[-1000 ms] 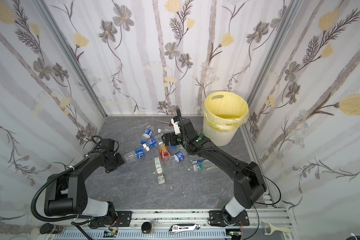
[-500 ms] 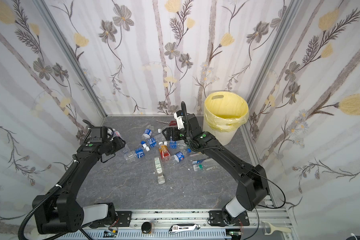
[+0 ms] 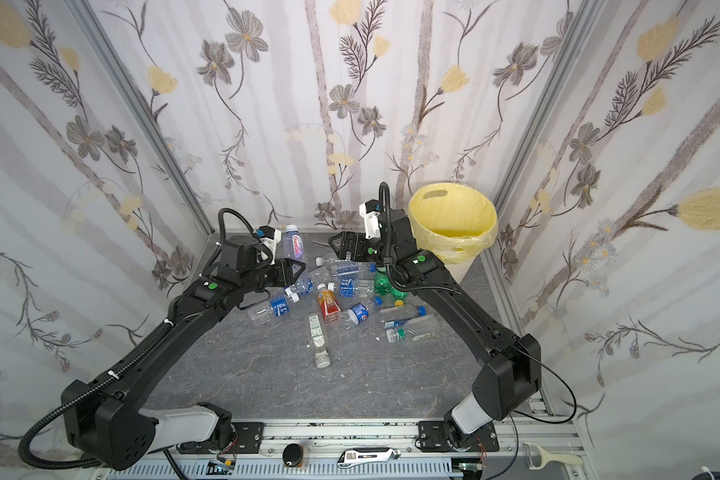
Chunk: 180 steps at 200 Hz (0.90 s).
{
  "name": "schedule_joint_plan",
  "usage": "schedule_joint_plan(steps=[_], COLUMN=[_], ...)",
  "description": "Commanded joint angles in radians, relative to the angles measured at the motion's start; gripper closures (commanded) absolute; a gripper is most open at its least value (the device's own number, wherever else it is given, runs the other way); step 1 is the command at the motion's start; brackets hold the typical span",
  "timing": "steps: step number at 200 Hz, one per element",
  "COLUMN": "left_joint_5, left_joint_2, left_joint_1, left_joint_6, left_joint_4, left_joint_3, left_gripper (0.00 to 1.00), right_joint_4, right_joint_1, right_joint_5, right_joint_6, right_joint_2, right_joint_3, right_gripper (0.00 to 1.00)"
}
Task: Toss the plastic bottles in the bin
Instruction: 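Lift the Ganten bottle upright with the left gripper while the right gripper approaches it, then grasp the Ganten bottle cap with the right gripper and open the left gripper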
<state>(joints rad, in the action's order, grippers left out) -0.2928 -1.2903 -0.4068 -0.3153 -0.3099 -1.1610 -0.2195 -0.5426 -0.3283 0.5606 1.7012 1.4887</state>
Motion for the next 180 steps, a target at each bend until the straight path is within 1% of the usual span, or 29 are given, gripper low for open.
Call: schedule_joint_plan(steps=[1, 13, 35, 72, 101, 147, 180], left_joint_5=[-0.036, -0.077, -0.114, -0.114, -0.115, -0.100, -0.100], left_joint_2=[0.000, -0.013, -0.056, -0.116, -0.147, -0.156, -0.158], left_joint_1=[-0.033, -0.050, -0.091, -0.177, -0.216, -0.230, -0.232], left_joint_6=[0.036, 0.038, 0.044, 0.058, 0.054, 0.062, 0.058], left_joint_4=[0.121, 0.149, 0.167, 0.181, 0.190, 0.192, 0.193], left_joint_3=[0.001, -0.001, -0.027, -0.078, -0.104, -0.122, -0.126], left_gripper=[0.51, 0.51, 0.51, 0.51, 0.51, 0.50, 0.50], right_joint_4=[0.070, 0.082, 0.105, 0.131, 0.131, 0.139, 0.142], right_joint_1=[0.015, 0.014, 0.014, 0.015, 0.015, 0.014, 0.017], right_joint_5=[-0.043, -0.053, -0.082, -0.102, -0.104, -0.107, -0.104], right_joint_6=[0.077, 0.085, 0.102, 0.116, 0.121, 0.127, 0.125], right_joint_2=[-0.017, -0.017, -0.020, -0.022, -0.018, -0.022, -0.021], right_joint_3=[-0.024, -0.027, -0.035, -0.052, -0.056, -0.083, -0.099], right_gripper=[0.00, 0.00, 0.02, 0.10, 0.16, 0.27, 0.39])
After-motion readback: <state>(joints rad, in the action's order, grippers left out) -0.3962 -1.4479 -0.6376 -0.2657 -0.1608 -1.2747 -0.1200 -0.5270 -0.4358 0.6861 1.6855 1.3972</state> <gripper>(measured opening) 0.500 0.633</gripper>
